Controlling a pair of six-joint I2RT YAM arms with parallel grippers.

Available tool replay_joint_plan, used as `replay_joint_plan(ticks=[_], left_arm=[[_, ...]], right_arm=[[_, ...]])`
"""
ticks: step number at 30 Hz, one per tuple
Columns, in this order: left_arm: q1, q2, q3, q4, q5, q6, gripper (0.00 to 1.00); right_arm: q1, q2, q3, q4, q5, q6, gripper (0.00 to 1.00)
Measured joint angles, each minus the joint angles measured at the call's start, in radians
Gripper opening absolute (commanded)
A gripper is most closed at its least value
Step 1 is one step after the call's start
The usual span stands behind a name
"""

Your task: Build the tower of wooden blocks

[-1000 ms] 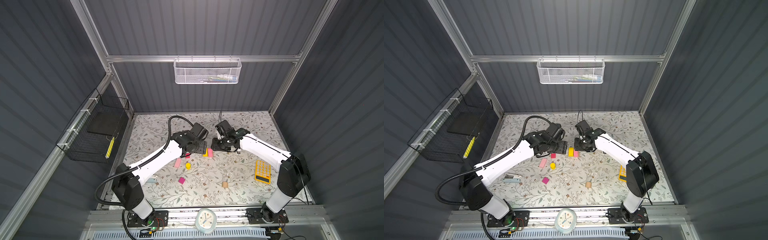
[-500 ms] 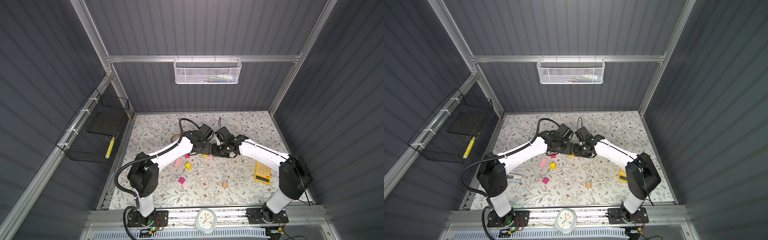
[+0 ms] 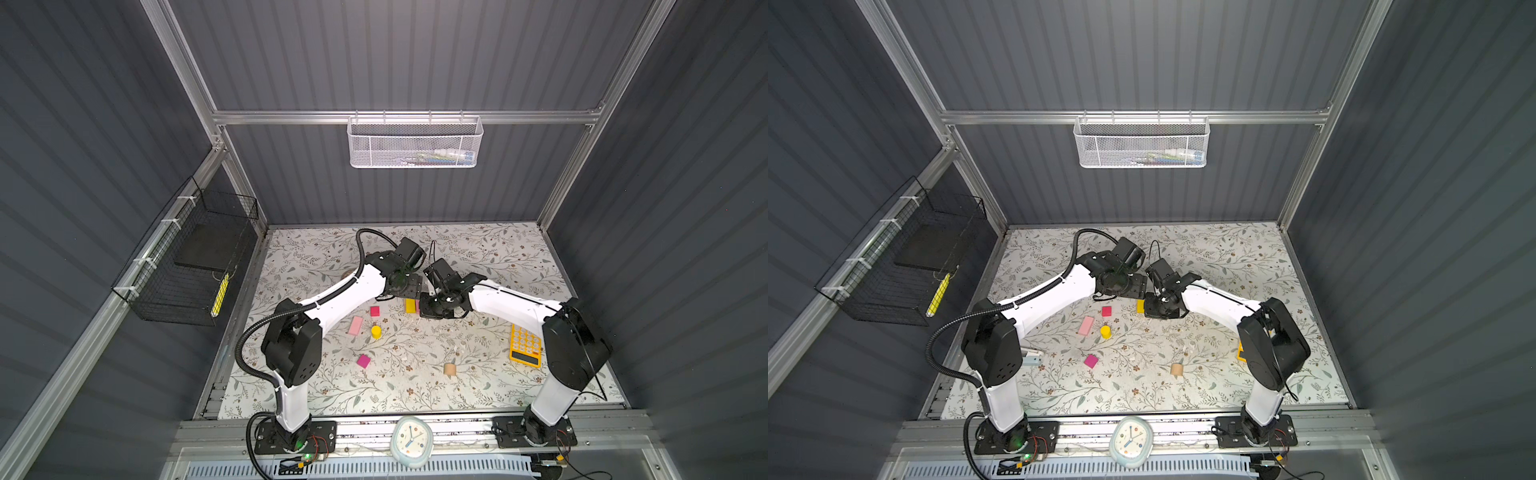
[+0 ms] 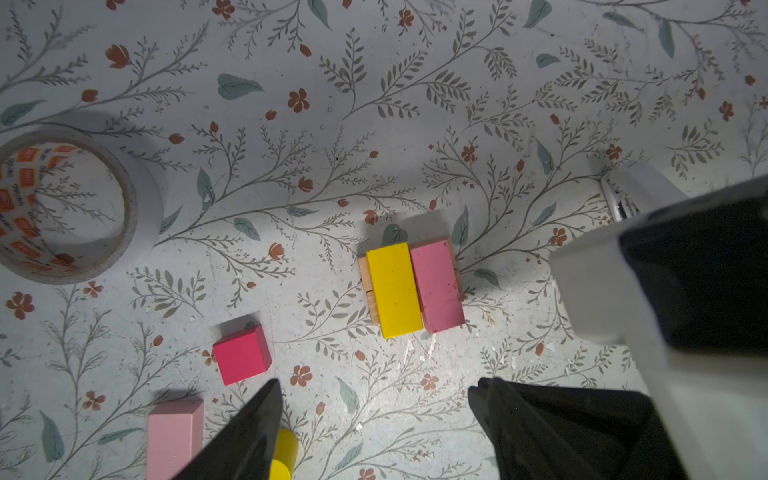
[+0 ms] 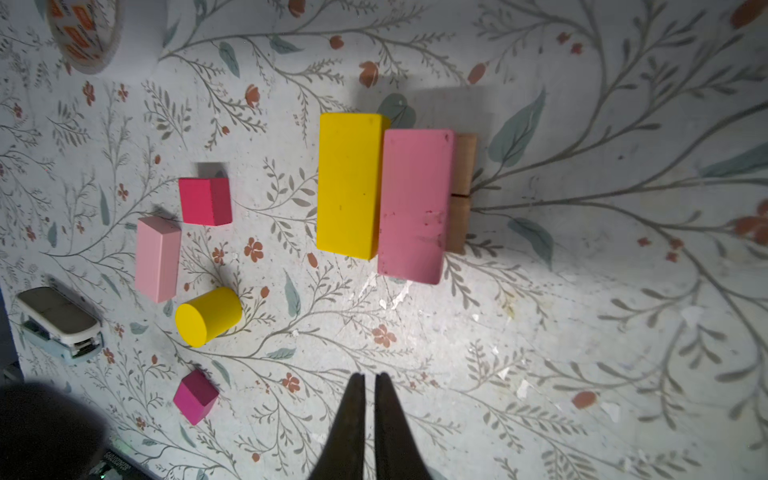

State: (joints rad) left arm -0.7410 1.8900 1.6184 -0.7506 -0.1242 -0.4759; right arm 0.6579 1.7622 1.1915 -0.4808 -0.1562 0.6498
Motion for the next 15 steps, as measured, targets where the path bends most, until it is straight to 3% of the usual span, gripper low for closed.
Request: replay_joint_plan(ticks=[7, 15], left_arm=[[0.011, 0.018, -0.030, 0.040, 0.049, -0.010, 0.76], [0.011, 0.018, -0.031, 0.052, 0.067, -0.013, 0.76]], right_arm=[[0.000, 0.029, -0.020, 0.018, 0.005, 0.009, 0.00], [-0.001, 0.057, -0.020, 0.026, 0.011, 0.018, 0.00]])
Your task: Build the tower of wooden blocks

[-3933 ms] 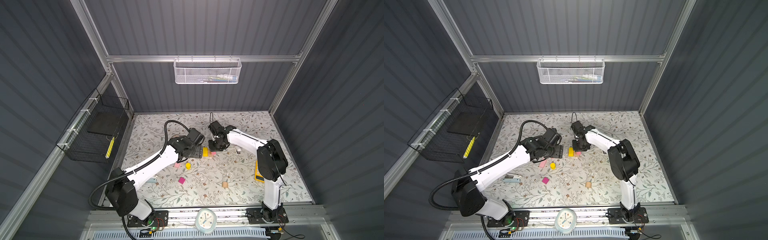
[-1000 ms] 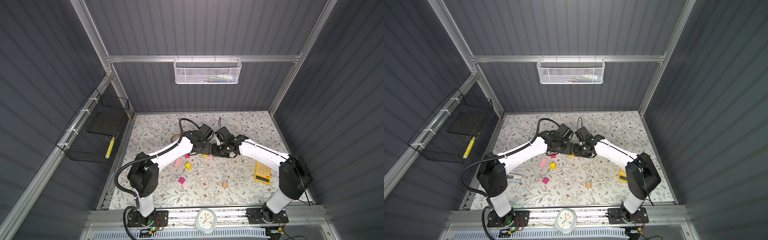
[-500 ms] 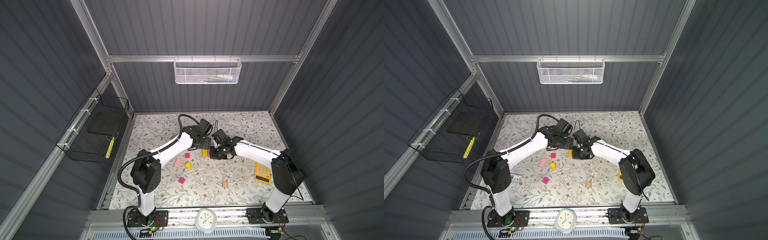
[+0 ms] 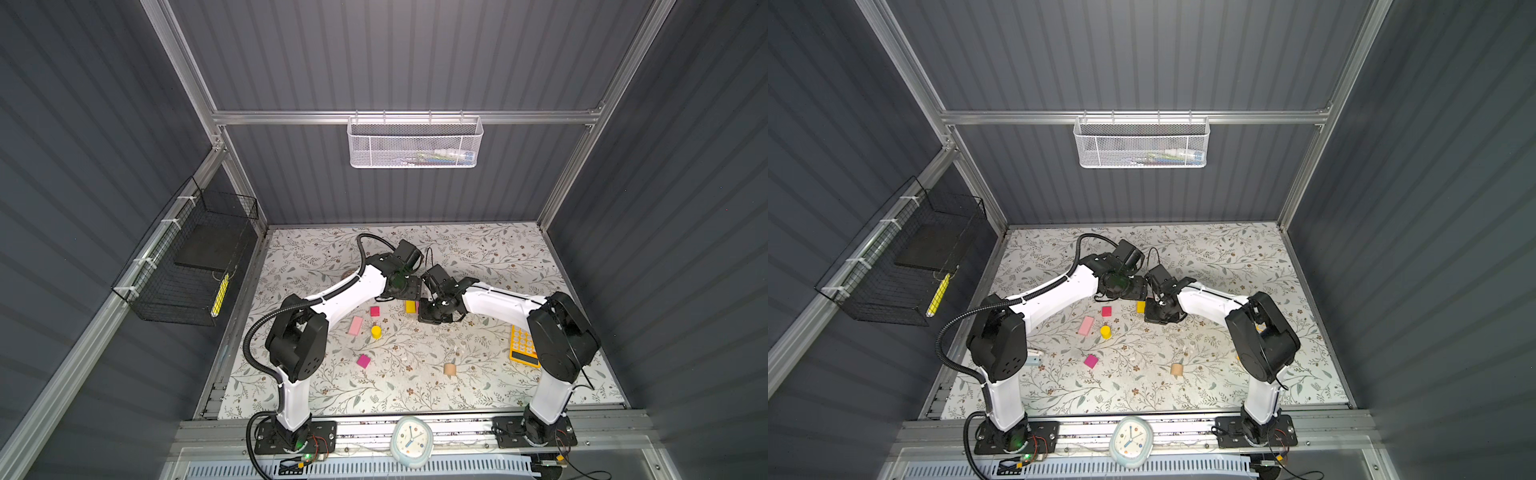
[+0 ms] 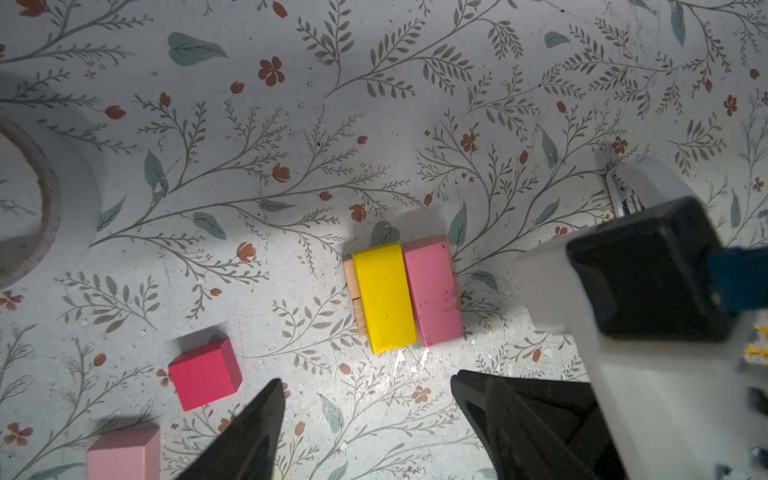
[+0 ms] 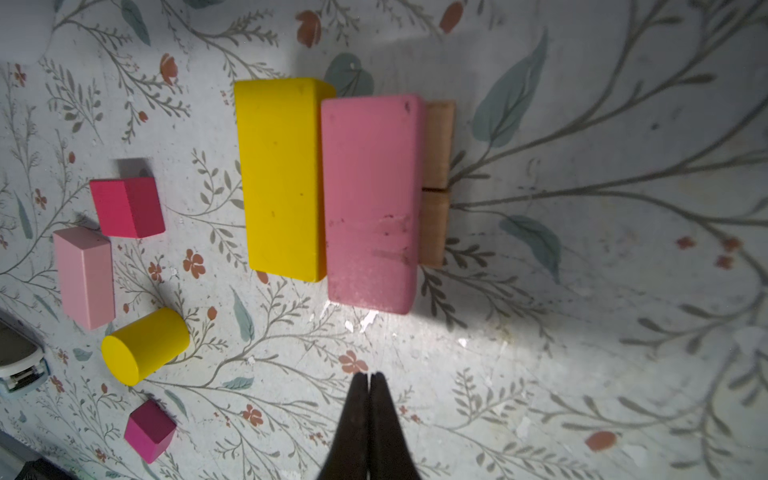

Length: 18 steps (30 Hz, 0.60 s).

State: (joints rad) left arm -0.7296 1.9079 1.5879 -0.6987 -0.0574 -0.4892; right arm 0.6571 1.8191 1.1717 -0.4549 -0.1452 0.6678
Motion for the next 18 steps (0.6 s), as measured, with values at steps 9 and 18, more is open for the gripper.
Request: replay_joint_plan(ticks=[9, 18], left_arm=[[0.001, 0.000, -0.019, 0.005, 0.003, 0.000, 0.76], [0.007, 0.000, -0.026, 0.004, 0.003, 0.000, 0.76]], right_arm=[[-0.004, 0.011, 0.003, 0.003, 0.012, 0.003, 0.00], [-0.009, 0.065, 0.027, 0.006, 0.014, 0.003, 0.00]])
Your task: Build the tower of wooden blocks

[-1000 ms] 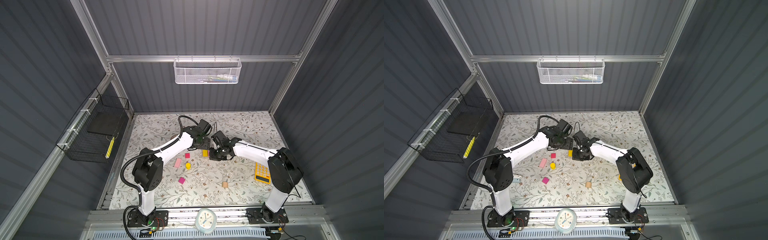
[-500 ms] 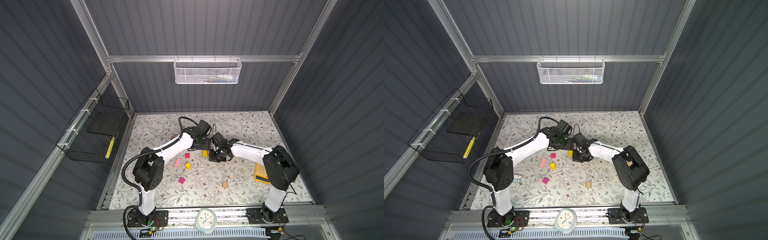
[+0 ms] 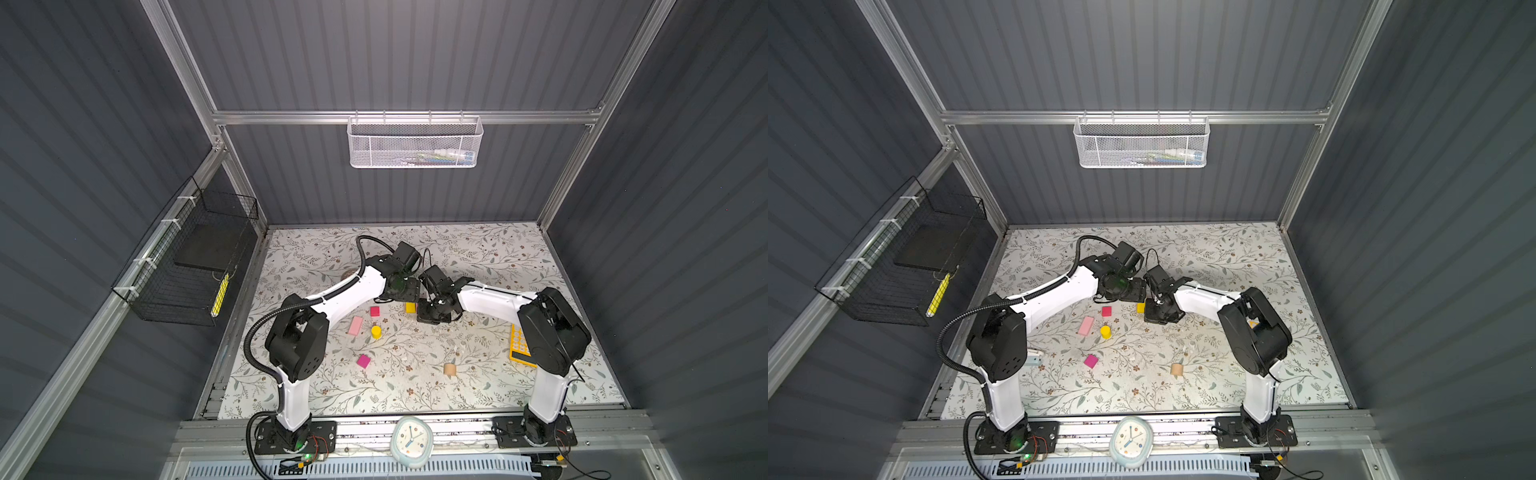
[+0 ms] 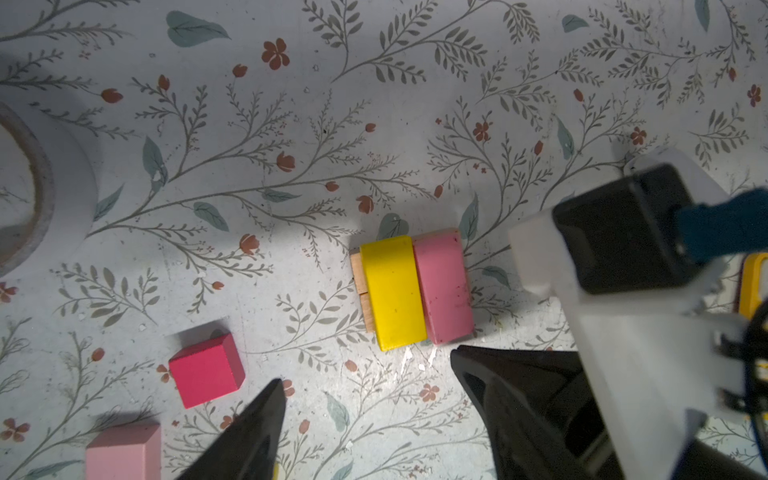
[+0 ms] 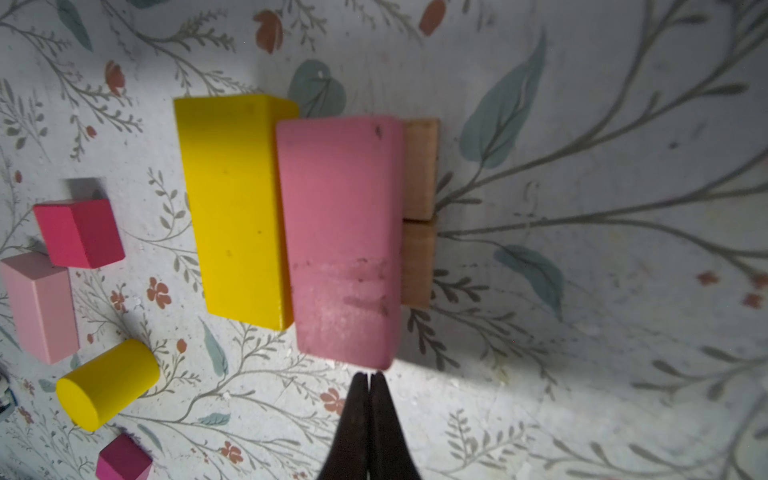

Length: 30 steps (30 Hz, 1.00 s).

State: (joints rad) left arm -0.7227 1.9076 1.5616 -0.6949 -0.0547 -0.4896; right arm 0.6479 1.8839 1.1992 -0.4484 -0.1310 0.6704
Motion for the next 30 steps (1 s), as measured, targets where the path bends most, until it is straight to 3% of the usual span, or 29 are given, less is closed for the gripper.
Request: replay_joint_plan(ticks=[30], left_arm=[[0.009, 0.000, -0.013, -0.001, 0.000, 0.000, 0.75]], right_arm=[[-0.008, 0.006, 0.058, -0.002, -0.001, -0.003, 0.00]])
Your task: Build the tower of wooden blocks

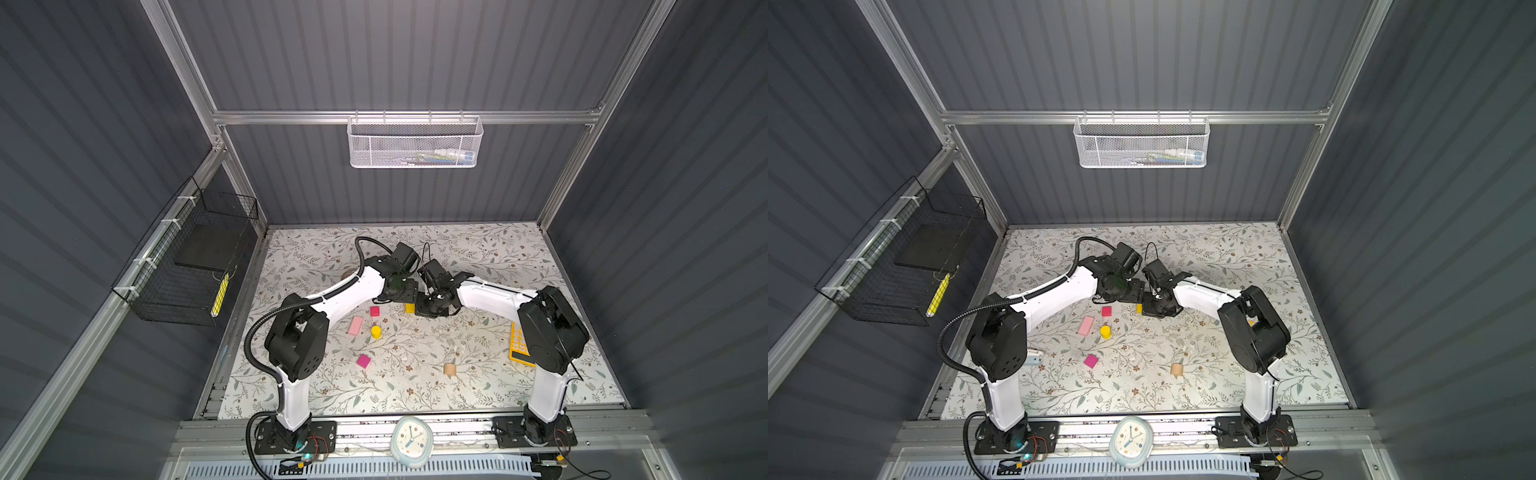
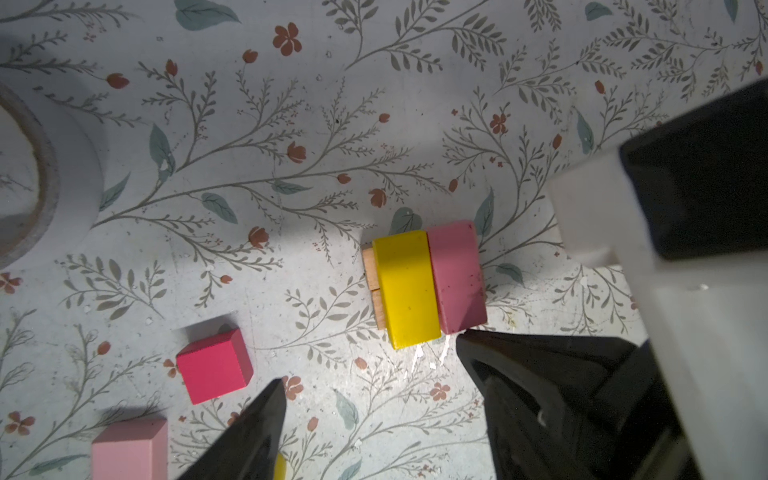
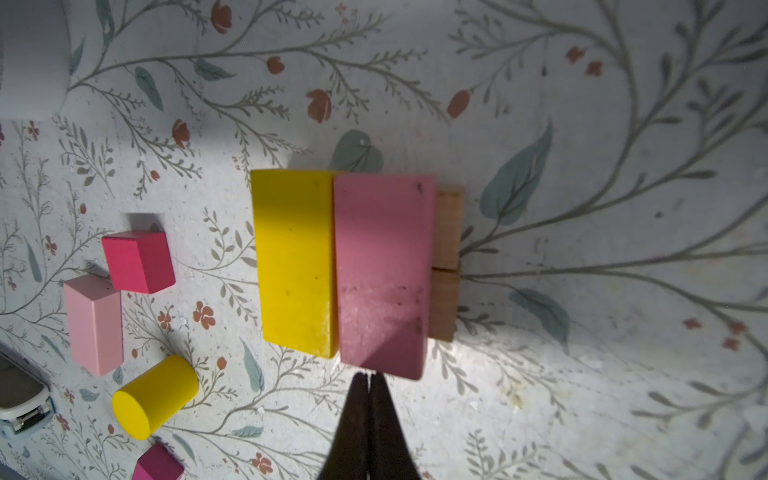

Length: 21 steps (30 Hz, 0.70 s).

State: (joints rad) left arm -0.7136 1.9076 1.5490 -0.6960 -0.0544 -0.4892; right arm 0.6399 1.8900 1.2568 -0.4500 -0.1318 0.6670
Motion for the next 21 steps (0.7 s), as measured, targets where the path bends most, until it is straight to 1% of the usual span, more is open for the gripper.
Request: replay_joint_plan(ticks=[9, 14, 19, 21], left_arm=[[0.002, 0.000, 0.000, -0.004, 0.000, 0.000, 0.75], [0.002, 0.000, 0.000, -0.006, 0.000, -0.004, 0.68], [0.005, 0.000, 0.000, -0.006, 0.003, -0.012, 0.61], [0.007, 0.000, 0.000, -0.006, 0.008, -0.013, 0.60]], right_arm=[[0.000, -0.002, -0.003, 0.001, -0.014, 0.000, 0.00], [0.002, -0.057, -0.048, -0.007, -0.023, 0.003, 0.00], [0.003, -0.157, -0.100, -0.016, -0.026, 0.002, 0.08], [0.003, -0.192, -0.113, -0.027, -0.024, -0.003, 0.15]])
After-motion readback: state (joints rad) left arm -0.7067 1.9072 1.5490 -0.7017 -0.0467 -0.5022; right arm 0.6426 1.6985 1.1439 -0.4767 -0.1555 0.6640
